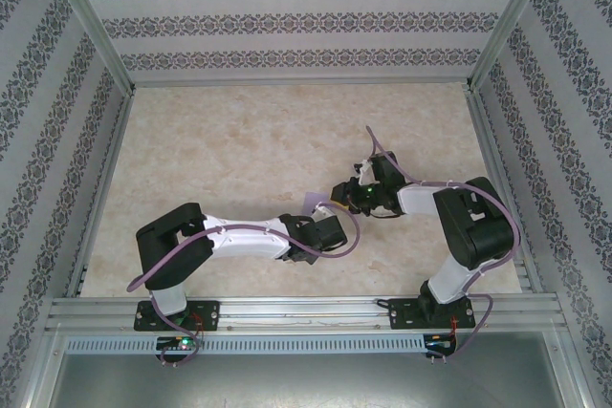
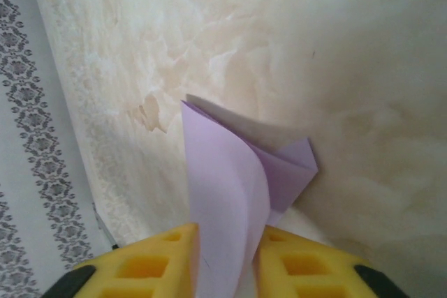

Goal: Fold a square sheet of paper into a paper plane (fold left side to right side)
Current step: Fold the wing for the fifth time at the center of the table.

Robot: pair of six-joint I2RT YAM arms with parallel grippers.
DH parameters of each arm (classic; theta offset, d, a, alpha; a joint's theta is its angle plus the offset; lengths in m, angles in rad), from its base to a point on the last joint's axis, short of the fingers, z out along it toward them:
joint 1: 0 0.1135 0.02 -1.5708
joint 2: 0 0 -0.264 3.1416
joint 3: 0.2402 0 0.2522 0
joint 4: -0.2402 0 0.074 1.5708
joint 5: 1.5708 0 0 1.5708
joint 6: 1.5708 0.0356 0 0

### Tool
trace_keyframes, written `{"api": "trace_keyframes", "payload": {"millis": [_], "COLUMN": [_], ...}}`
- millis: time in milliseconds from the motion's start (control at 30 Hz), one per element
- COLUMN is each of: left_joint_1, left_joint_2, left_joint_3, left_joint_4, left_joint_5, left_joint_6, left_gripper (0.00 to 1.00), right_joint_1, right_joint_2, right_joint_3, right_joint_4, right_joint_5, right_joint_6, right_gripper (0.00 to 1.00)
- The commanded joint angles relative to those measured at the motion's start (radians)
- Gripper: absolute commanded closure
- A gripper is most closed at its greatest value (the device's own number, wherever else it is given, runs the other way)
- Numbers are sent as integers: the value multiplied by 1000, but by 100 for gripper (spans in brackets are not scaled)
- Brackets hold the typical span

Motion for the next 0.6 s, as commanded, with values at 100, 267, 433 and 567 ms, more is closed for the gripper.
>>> {"api": "trace_keyframes", "payload": {"millis": [100, 267, 433, 567], "left_joint_1": [49, 109, 208, 274], "left_joint_2": [-71, -103, -123, -117], "left_joint_3": [-39, -57, -104, -148], "left_joint_4": [65, 130, 232, 336], "left_joint_5": [115, 273, 499, 647], "left_joint_6": [-7, -18, -91, -168], "left_gripper": [100, 100, 100, 100], "right_joint_1": [-80, -139, -147, -146], "right_joint_2": [-178, -270, -314, -323], "right_joint_3": [-37, -67, -92, -111], "right_joint_4": [-130, -220, -222, -193], "right_joint_5": [107, 140, 114, 85], "right_joint_6": [-113, -183, -228, -234], "right_gripper": [59, 56, 53, 52]}}
